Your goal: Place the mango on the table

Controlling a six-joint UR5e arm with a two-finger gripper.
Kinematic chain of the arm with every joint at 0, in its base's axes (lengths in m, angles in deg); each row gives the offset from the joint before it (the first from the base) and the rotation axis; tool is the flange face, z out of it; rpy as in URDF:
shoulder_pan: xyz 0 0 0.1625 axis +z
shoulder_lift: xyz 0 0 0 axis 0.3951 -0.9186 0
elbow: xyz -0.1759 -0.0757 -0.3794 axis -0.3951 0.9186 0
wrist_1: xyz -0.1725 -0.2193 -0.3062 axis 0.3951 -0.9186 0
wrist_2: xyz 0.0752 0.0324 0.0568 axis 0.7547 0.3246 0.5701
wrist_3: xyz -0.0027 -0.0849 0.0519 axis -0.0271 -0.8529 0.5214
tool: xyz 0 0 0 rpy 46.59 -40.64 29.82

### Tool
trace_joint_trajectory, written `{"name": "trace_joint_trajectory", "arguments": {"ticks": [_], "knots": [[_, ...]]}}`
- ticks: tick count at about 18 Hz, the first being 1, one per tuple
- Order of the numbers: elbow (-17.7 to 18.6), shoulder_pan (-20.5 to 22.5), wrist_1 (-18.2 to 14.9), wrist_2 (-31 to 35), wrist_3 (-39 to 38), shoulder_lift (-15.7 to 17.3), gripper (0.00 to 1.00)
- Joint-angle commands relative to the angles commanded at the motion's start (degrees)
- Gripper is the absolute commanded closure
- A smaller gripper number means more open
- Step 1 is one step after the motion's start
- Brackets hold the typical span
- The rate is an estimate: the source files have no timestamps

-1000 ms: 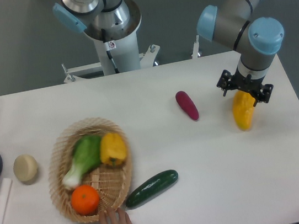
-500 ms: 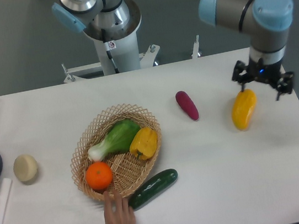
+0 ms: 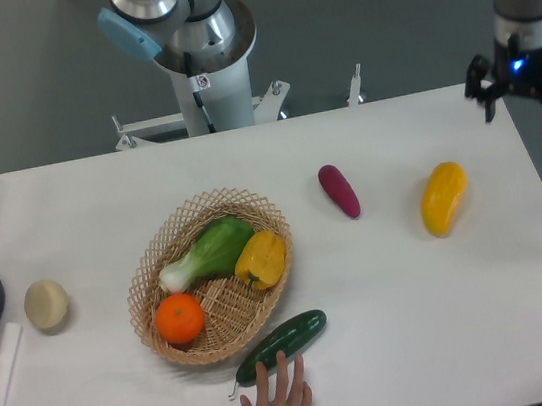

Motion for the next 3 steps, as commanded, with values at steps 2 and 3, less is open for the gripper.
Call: {"name": "trace_joint_trajectory", "arguments": {"ticks": [2, 3], "knots": [[0.2, 1.4, 0.0, -0.1, 1.2, 0.5, 0.0], [0.2, 1.7, 0.0, -0.3, 1.2, 0.7, 0.0]]}}
